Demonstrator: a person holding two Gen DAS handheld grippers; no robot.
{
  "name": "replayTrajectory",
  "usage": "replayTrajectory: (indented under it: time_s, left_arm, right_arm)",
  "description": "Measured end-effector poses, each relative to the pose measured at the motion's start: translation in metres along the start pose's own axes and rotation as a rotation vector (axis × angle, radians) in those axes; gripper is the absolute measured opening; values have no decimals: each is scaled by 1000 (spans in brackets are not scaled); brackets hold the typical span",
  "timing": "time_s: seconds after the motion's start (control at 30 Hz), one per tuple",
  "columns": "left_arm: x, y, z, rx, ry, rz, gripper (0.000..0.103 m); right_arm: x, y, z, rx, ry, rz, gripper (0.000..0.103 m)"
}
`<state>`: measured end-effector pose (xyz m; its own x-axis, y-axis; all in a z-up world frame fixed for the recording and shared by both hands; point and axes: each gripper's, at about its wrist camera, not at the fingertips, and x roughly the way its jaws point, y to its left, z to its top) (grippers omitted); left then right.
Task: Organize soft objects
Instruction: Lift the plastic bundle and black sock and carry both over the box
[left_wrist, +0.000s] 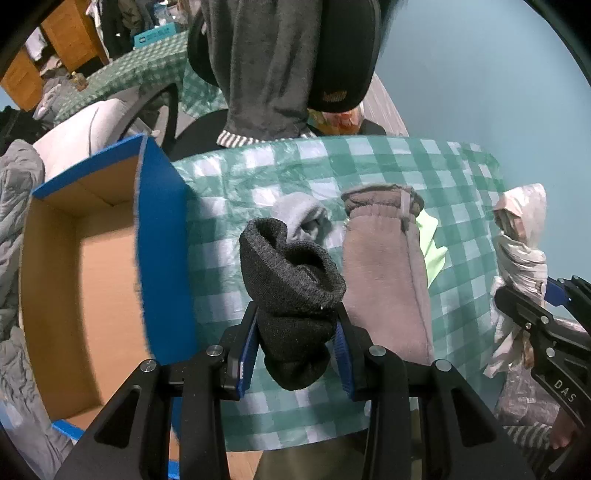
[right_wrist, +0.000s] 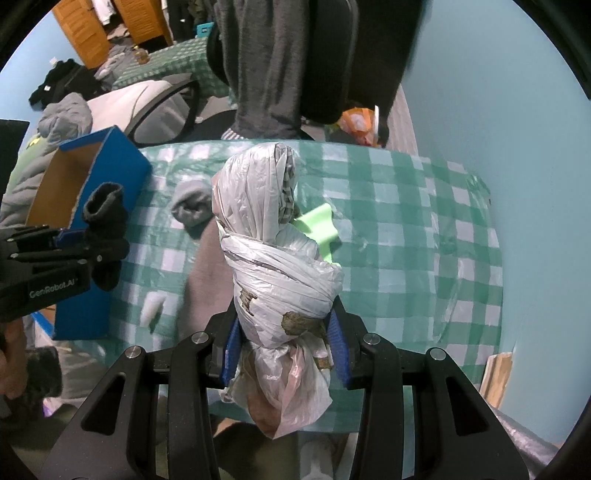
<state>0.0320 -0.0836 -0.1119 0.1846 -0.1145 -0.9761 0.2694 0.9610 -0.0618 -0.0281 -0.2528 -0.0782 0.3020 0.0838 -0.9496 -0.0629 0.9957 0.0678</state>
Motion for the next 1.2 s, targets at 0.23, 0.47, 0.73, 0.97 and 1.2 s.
replayTrajectory:
  time_s: [0.23,0.47,0.73,0.97,1.2]
  left_arm:
    - [-19,17,-7,-27,-25,14,38]
    - [-38,37,-15,-66,-59,24,38]
    - [-50,62,-25,-117,-80,48,38]
    - [-60,90,-35,-174,-99,64,38]
    - [-65,119,-46,-225,-103,82,38]
  right_arm:
    - [-9,20,7,-39,-18,15,40]
    - [-12,46,17,-93,-34,41,40]
    - [-12,79,28,-161,-48,84,40]
    - [-9,110,39,-221,-54,121,40]
    - [-6,143,49,-277,-55,153,40]
